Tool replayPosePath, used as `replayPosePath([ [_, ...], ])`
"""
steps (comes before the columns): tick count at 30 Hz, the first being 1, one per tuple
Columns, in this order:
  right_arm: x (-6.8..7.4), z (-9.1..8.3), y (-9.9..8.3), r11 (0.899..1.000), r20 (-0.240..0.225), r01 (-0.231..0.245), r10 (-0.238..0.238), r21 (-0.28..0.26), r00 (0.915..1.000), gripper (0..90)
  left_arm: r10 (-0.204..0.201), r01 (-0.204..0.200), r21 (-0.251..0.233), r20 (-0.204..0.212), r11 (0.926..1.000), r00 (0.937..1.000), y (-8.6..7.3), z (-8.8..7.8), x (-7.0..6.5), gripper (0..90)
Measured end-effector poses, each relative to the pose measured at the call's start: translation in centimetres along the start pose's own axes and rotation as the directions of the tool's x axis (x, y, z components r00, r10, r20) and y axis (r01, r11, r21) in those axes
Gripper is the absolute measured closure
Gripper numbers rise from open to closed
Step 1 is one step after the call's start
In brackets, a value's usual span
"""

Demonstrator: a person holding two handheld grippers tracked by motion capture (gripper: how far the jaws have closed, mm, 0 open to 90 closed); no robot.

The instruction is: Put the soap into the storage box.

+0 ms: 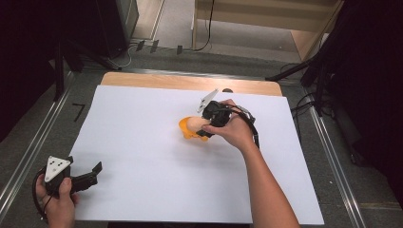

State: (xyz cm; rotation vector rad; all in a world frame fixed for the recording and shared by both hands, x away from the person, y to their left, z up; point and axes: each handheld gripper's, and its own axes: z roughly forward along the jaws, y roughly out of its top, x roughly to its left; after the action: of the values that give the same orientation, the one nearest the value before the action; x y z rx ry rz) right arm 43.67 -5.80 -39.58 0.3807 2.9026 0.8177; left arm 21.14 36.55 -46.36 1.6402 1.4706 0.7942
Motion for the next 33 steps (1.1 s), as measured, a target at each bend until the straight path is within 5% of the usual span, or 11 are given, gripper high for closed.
replayPosePath([
  [11, -0.4, 0.8, -0.1, 0.999, -0.026, -0.032, 0.033, 0.04, 0.9991, 33.3, 0.002, -0.002, 0.002, -0.002, 1.0, 1.0, 0.0, 0.0, 0.0, 0.1],
  [19, -0.6, -0.3, 0.1, 0.997, -0.023, -0.07, 0.069, -0.032, 0.9973, 24.7, 0.002, -0.002, 0.002, -0.001, 1.0, 1.0, 0.0, 0.0, 0.0, 0.1],
  [27, -0.1, -1.4, -0.5, 0.994, 0.018, -0.097, 0.098, -0.043, 0.995, 17.2, 0.002, -0.002, 0.003, 0.0, 1.0, 1.0, 0.0, 0.0, 0.0, 0.0],
  [33, 0.2, -2.6, -1.9, 0.973, 0.032, -0.209, 0.213, -0.097, 0.9766, 21.0, 0.002, -0.002, 0.002, 0.001, 1.0, 1.0, 0.0, 0.0, 0.0, 0.1],
])
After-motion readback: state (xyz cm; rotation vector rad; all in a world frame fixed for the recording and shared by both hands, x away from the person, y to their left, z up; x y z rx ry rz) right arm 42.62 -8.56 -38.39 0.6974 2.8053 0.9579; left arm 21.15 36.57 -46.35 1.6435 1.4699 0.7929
